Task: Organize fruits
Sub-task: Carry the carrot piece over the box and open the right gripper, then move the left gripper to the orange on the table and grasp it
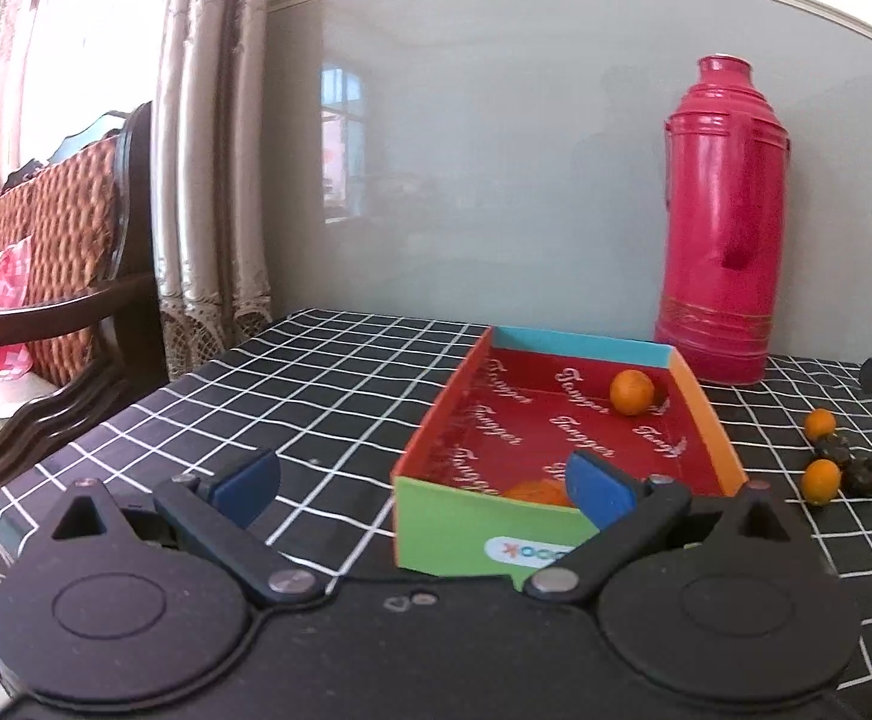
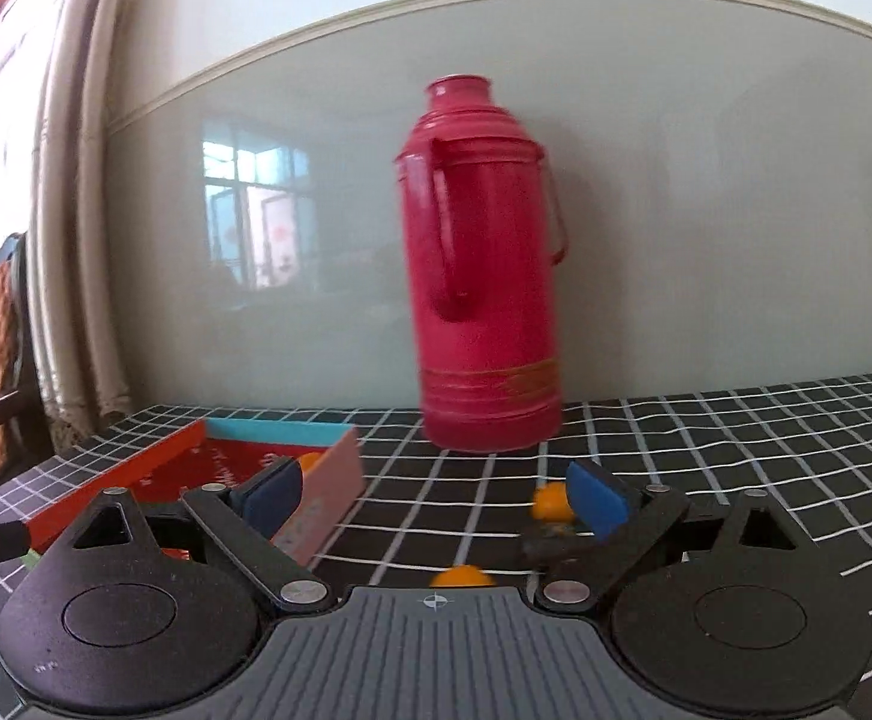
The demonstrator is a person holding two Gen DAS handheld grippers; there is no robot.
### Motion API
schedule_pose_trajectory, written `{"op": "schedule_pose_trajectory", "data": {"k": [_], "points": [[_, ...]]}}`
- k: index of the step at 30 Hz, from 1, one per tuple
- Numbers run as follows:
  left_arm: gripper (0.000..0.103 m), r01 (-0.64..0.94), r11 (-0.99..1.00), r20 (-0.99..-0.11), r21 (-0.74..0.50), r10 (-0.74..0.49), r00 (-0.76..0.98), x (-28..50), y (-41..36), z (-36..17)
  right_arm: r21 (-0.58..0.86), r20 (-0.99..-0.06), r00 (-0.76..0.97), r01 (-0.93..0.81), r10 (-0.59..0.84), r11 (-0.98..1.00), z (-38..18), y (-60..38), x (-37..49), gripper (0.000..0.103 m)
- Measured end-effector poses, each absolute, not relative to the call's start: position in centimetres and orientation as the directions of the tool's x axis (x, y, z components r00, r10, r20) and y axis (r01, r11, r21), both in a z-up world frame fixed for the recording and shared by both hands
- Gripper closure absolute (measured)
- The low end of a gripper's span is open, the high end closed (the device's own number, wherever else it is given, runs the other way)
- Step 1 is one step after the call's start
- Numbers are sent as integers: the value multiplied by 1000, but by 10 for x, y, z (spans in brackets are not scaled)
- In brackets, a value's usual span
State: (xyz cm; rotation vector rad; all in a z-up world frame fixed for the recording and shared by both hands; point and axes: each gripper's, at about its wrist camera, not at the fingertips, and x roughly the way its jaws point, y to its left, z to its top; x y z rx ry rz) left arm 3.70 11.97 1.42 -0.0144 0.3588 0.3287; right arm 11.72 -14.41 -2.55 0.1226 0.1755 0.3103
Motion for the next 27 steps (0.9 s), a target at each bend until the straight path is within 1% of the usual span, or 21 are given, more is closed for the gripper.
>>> {"op": "schedule_pose_trajectory", "data": {"k": [6,11,22,27], "points": [[7,-279,959,-333,43,277,901,40,104,15,186,-146,959,-216,244,959,-22,-175,118,9],[8,-239,970,-336,48,241,911,45,86,13,194,-160,967,-167,199,967,-22,-193,120,8],[8,-163,985,-333,55,172,927,53,46,10,183,-172,971,-136,168,974,-23,-224,112,8],[7,-134,988,-331,82,154,931,60,27,7,174,-179,972,-118,150,978,-24,-238,111,8]]}}
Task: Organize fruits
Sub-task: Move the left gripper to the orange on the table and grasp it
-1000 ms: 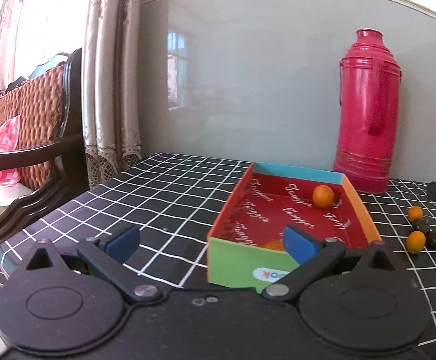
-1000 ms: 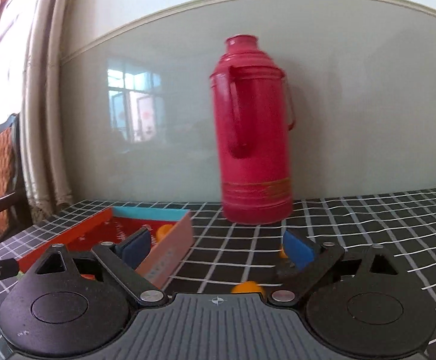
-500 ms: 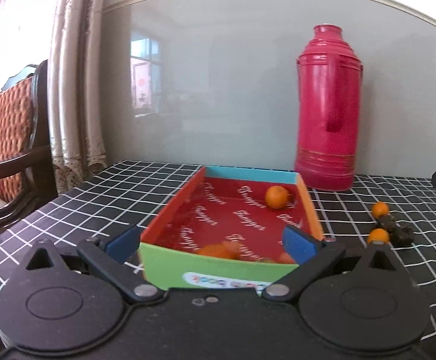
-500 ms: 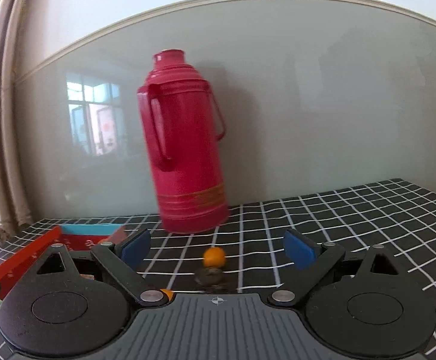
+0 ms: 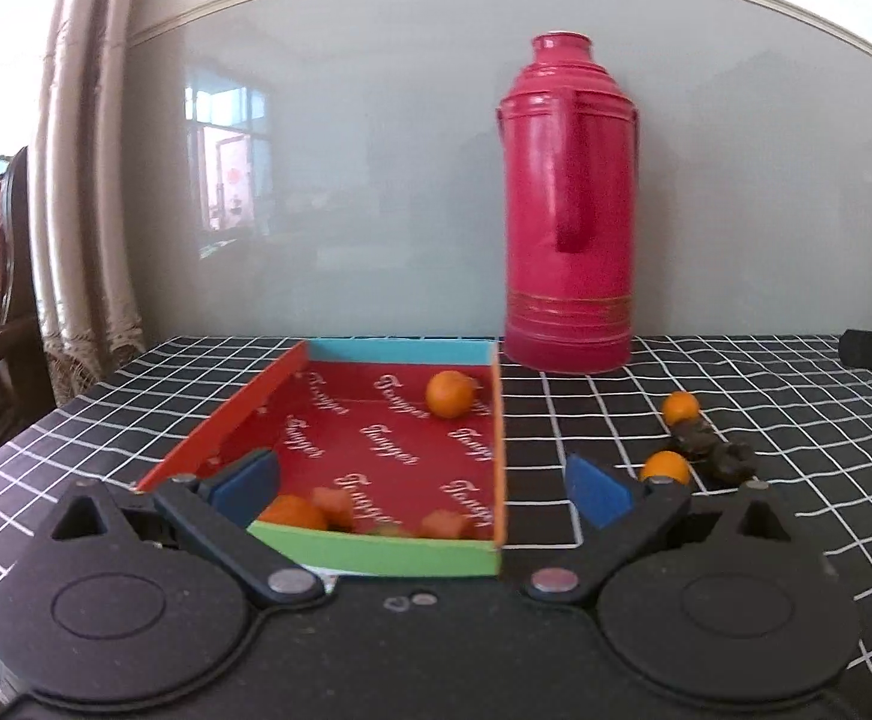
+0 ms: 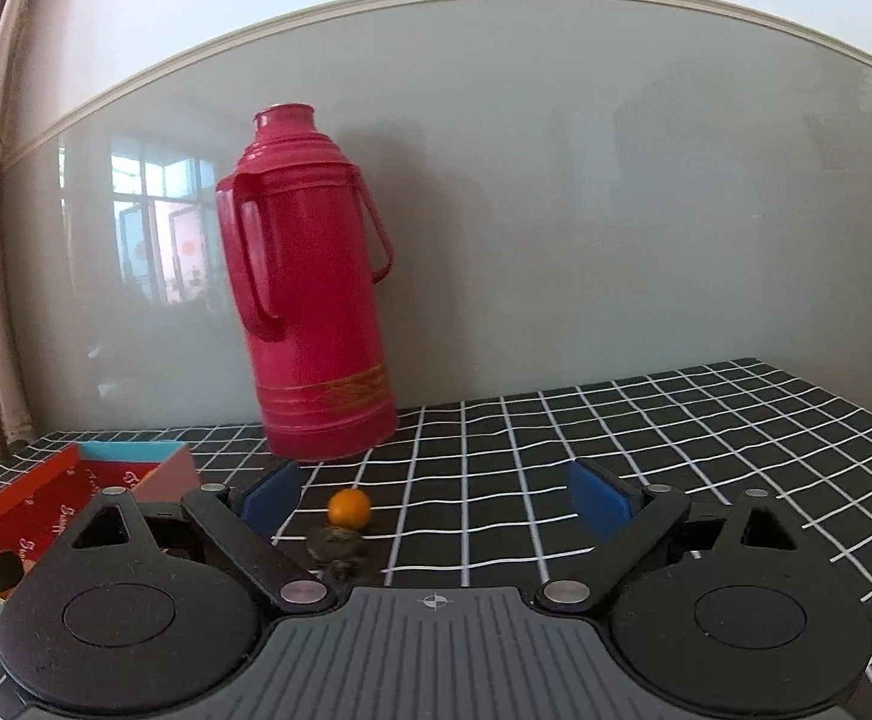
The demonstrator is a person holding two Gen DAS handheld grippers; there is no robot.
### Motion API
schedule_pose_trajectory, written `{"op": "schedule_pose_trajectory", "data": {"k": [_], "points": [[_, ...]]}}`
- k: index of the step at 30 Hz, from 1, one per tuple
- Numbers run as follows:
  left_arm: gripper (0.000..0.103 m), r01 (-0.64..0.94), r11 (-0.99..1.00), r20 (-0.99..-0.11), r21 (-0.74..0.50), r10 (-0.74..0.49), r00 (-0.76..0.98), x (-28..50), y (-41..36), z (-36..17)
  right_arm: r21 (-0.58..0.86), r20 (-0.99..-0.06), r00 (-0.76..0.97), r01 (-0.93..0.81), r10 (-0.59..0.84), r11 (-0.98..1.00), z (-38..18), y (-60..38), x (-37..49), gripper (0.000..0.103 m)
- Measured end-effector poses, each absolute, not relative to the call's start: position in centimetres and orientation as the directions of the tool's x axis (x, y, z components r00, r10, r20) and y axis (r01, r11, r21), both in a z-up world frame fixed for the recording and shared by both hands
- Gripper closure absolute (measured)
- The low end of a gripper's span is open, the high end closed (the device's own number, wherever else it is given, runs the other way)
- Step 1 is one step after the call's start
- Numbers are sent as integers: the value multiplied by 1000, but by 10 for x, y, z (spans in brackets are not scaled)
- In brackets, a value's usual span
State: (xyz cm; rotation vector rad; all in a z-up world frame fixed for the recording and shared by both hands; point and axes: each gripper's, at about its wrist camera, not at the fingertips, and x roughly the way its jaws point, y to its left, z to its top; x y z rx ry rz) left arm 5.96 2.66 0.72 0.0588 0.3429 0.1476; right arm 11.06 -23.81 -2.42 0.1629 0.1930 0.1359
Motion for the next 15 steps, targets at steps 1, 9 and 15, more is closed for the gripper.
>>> {"op": "schedule_pose_trajectory", "data": {"k": [1,9,15], "points": [[7,-129,988,-330,83,149,932,60,24,7,168,-183,973,-112,143,979,-25,-240,110,8],[7,-81,994,-334,77,102,937,68,3,2,160,-192,976,-70,101,985,-28,-264,107,8],[7,-32,997,-348,69,54,936,79,-20,-3,149,-202,977,-42,72,988,-30,-279,105,8]]}}
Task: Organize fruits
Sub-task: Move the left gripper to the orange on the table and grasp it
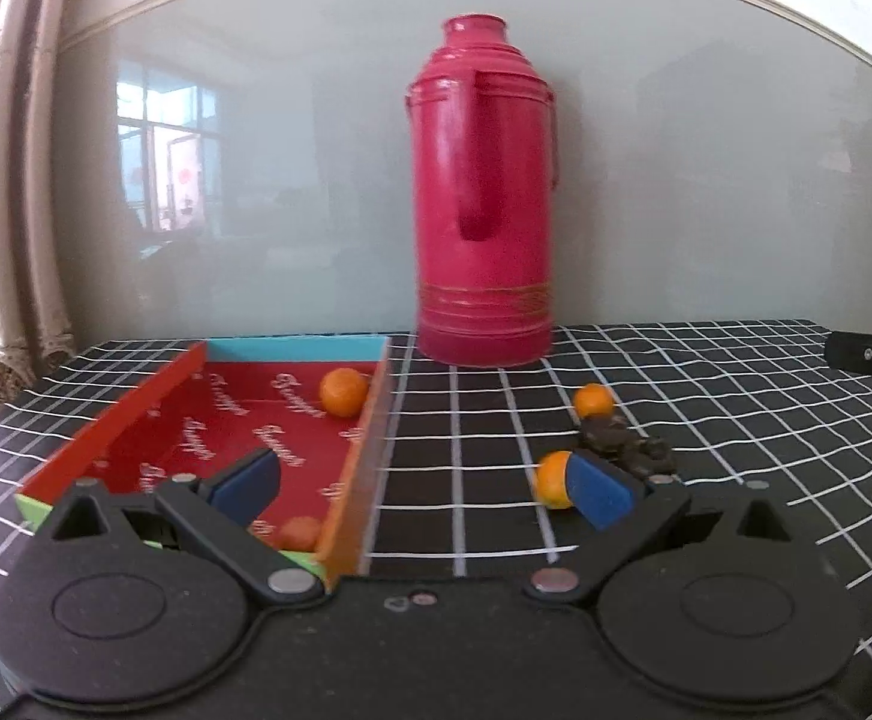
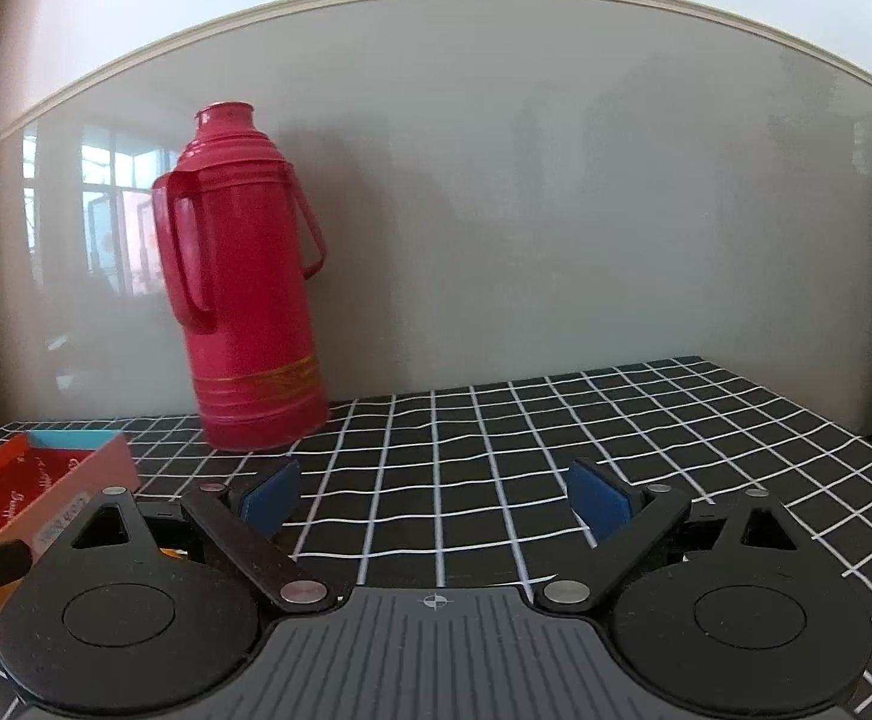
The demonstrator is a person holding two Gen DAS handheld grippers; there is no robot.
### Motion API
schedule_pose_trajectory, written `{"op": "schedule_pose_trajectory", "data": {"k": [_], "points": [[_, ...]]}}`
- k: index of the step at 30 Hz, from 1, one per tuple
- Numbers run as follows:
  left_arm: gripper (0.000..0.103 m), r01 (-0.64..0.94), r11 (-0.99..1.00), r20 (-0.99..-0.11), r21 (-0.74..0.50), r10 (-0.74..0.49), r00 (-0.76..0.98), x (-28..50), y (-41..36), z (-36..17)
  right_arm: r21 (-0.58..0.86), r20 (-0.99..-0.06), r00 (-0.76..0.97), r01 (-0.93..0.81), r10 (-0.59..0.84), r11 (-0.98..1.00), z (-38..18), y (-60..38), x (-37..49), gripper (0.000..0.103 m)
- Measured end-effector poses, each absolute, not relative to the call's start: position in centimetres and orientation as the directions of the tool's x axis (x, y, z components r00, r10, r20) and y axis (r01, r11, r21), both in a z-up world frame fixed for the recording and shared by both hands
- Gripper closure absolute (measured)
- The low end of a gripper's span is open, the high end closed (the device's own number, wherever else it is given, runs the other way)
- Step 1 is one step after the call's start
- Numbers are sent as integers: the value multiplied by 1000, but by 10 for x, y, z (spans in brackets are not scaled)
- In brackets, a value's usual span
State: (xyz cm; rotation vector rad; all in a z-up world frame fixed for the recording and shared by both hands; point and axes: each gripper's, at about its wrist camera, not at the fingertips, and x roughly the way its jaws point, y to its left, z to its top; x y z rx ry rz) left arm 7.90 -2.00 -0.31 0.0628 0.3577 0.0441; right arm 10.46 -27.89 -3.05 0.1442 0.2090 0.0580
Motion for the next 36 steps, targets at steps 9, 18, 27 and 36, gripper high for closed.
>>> {"op": "schedule_pose_trajectory", "data": {"k": [9,18,27,36], "points": [[7,39,998,-388,54,-15,921,102,-49,-13,150,-222,975,6,28,989,-34,-303,106,8],[7,59,998,-429,35,-38,902,127,-64,-22,160,-242,970,50,-10,986,-39,-323,109,8],[46,55,998,-573,-8,-50,818,164,-58,-33,178,-261,965,53,-5,983,-40,-325,114,8],[80,80,997,-593,-16,-74,801,170,-57,-34,153,-268,963,20,22,988,-41,-309,119,8]]}}
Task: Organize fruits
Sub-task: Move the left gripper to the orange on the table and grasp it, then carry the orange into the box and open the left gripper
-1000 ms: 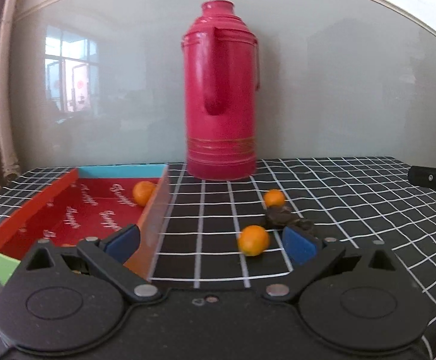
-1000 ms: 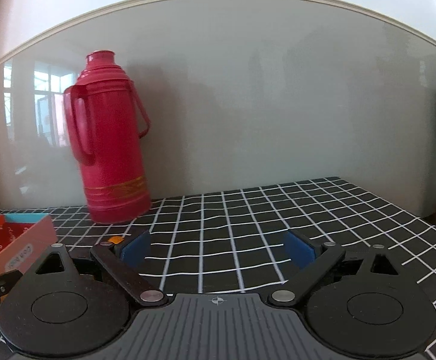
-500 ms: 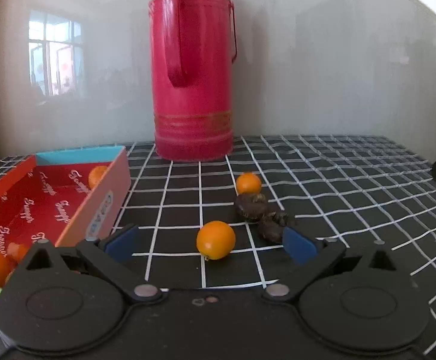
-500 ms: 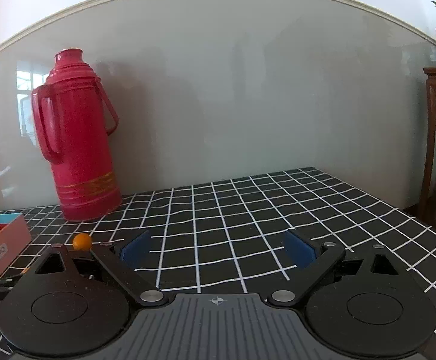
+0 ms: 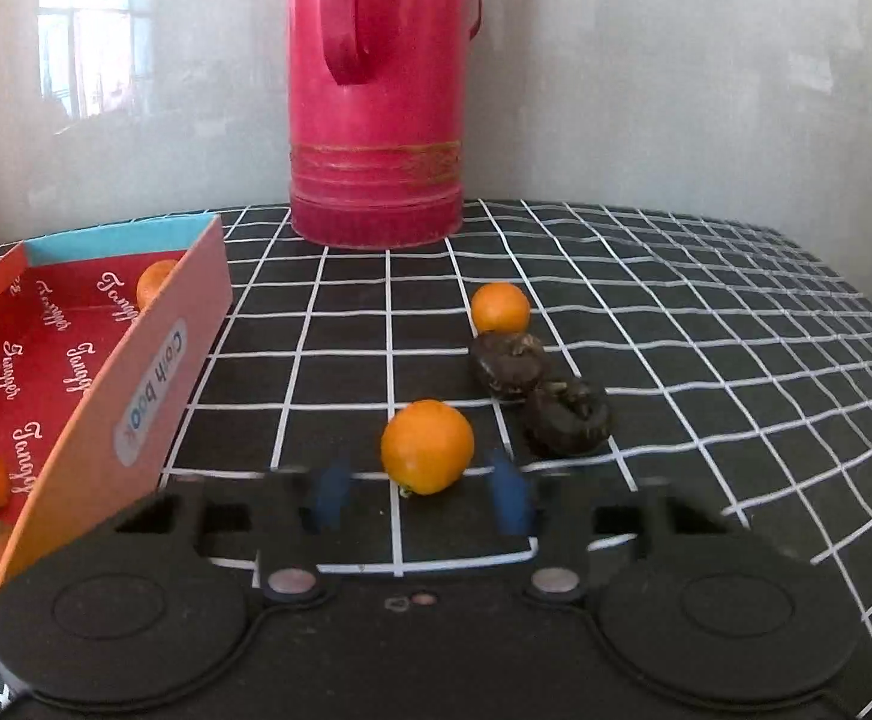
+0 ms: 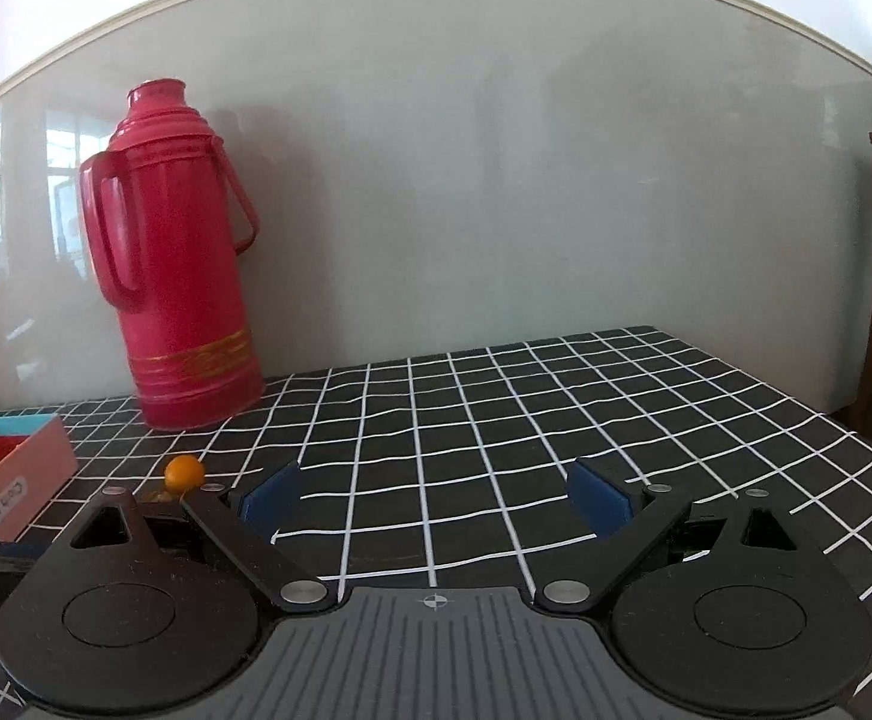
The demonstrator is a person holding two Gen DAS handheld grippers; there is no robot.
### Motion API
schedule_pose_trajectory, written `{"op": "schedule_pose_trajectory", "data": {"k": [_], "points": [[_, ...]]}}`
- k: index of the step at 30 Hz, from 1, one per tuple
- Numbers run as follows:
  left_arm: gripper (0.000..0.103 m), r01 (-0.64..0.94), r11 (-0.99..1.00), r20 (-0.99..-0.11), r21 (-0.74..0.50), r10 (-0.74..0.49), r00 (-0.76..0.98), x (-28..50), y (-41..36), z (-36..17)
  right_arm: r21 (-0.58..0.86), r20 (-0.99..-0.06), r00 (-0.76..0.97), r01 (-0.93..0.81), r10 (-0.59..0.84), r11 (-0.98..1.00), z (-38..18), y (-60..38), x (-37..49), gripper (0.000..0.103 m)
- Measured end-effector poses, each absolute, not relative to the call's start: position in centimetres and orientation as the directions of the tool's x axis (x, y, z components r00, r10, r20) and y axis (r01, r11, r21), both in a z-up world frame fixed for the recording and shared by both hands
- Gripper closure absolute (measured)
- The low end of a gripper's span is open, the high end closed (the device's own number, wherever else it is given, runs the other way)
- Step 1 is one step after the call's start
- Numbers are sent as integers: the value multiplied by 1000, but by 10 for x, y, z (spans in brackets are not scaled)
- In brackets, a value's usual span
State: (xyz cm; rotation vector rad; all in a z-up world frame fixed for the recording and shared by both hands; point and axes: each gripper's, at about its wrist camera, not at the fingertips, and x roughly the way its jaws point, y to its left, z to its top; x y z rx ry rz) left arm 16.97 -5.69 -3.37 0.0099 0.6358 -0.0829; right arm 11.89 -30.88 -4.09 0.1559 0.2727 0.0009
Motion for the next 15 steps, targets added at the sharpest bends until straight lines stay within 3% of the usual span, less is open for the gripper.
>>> {"op": "schedule_pose_trajectory", "data": {"k": [15], "points": [[80,56,998,-485,14,-42,874,132,-28,-5,156,-281,957,-24,67,988,-39,-281,124,8]]}}
